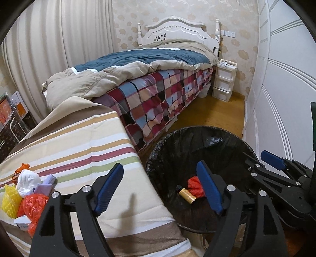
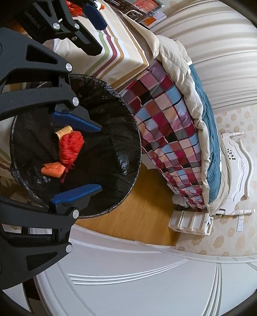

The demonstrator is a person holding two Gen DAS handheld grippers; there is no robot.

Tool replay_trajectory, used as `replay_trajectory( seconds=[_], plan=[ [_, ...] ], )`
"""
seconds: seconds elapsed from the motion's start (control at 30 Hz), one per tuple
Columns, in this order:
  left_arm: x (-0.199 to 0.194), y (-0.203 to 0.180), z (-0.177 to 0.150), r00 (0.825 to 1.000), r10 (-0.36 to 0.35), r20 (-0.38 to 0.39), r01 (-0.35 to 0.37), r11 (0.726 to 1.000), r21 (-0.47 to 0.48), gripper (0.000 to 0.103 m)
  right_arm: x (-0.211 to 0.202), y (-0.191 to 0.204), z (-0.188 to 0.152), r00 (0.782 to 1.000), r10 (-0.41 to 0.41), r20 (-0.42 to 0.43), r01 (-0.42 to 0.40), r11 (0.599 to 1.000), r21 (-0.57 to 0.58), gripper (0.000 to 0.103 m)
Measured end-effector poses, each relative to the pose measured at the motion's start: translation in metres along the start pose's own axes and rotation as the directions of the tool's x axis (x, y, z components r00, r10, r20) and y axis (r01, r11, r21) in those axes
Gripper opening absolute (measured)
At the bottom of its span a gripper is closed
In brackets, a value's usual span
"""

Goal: Collect trash
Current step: 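Open both tools to drop the bottle and cloth into the bin, then move both tools back toward the remaining trash on the bed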

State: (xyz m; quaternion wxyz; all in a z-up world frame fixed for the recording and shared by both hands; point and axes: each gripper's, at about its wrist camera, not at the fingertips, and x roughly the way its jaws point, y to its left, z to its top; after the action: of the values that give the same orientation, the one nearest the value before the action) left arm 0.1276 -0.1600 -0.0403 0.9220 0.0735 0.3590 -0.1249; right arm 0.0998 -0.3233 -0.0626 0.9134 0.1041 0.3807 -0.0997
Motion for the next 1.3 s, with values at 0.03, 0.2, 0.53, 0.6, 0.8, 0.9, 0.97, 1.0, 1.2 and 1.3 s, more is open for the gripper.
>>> replay_trajectory(
  seconds=[0.03,0.2,0.53,0.6,0.8,0.9,0.97,1.0,1.2,1.3],
  plan=[
    [-0.002,0.002,-0.001,1.0,0.004,0.002,-0.004,1.0,-0.003,0.078,-0.002,0.001,-0.001,1.0,-0.001,0.0,0.001,1.0,0.001,0.057],
    [-0.011,0.012,-0.006,1.0,0.022,0.007,-0.022,1.0,-0.014,0.079,-0.009,0.004,-0.004,1.0,0.003,0.004,-0.003,1.0,-0.004,0.066],
    [-0.038,0.039,-0.029,0.999,0.048,0.007,-0.047,0.998,-0.049,0.08,-0.035,0.028,-0.02,0.999,0.038,0.005,-0.038,0.999,-0.012,0.07],
    [-0.044,0.046,-0.035,0.999,0.054,0.007,-0.054,0.997,-0.053,0.08,-0.04,0.035,-0.024,0.999,0.049,0.001,-0.049,0.999,-0.018,0.07],
    [-0.06,0.066,-0.051,0.997,0.074,0.006,-0.074,0.994,-0.079,0.08,-0.056,0.053,-0.035,0.997,0.08,-0.006,-0.08,0.996,-0.042,0.071],
    [-0.069,0.076,-0.059,0.996,0.09,0.007,-0.089,0.992,-0.091,0.08,-0.063,0.064,-0.041,0.995,0.096,-0.009,-0.096,0.994,-0.06,0.071],
    [-0.074,0.084,-0.064,0.995,0.098,0.003,-0.097,0.99,-0.104,0.08,-0.066,0.071,-0.045,0.994,0.105,-0.012,-0.106,0.992,-0.069,0.071],
    [-0.076,0.088,-0.066,0.995,0.103,0.002,-0.102,0.989,-0.108,0.08,-0.067,0.075,-0.047,0.994,0.112,-0.016,-0.113,0.991,-0.075,0.071],
    [-0.091,0.114,-0.082,0.99,0.141,-0.005,-0.141,0.98,-0.143,0.08,-0.076,0.102,-0.061,0.989,0.144,-0.036,-0.147,0.981,-0.123,0.071],
    [-0.096,0.126,-0.09,0.987,0.159,-0.012,-0.159,0.974,-0.16,0.08,-0.078,0.116,-0.069,0.987,0.154,-0.049,-0.159,0.976,-0.149,0.071]
  ],
)
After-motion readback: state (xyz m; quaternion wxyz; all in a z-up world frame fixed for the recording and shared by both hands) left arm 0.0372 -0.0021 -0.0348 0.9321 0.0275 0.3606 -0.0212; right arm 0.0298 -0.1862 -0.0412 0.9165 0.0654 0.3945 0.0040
